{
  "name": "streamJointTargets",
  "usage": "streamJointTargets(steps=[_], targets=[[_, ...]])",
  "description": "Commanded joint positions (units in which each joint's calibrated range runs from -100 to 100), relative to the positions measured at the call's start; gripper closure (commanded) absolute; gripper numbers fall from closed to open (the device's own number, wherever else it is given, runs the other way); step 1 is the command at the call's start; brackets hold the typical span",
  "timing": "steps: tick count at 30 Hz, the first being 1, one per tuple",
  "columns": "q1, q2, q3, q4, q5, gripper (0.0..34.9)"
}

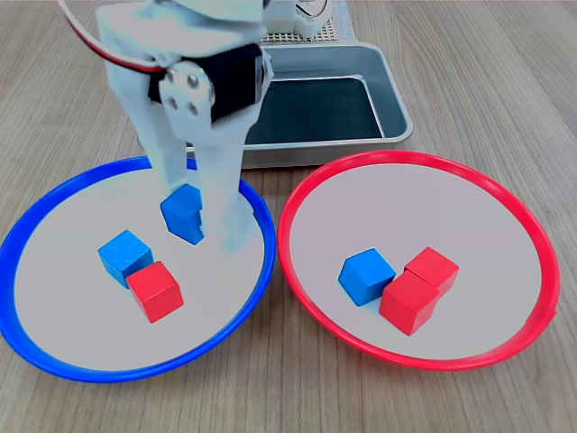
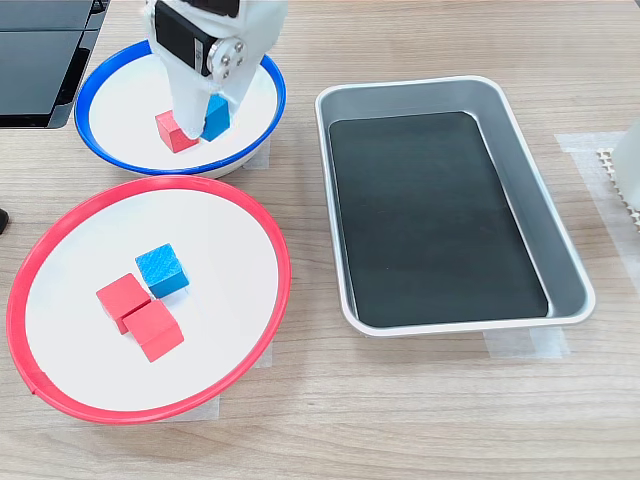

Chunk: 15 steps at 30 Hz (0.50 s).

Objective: Relocate any misplaced blocks to their matching dishes.

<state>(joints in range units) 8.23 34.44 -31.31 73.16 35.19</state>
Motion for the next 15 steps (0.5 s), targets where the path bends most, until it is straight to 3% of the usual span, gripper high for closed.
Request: streamJointTargets(steps=[1,15], targets=[[-0.3,0.1,-0.5,0.3,0.3,34.1],[-0.5,3.0,-3.1,0.7,-0.1,25.3]])
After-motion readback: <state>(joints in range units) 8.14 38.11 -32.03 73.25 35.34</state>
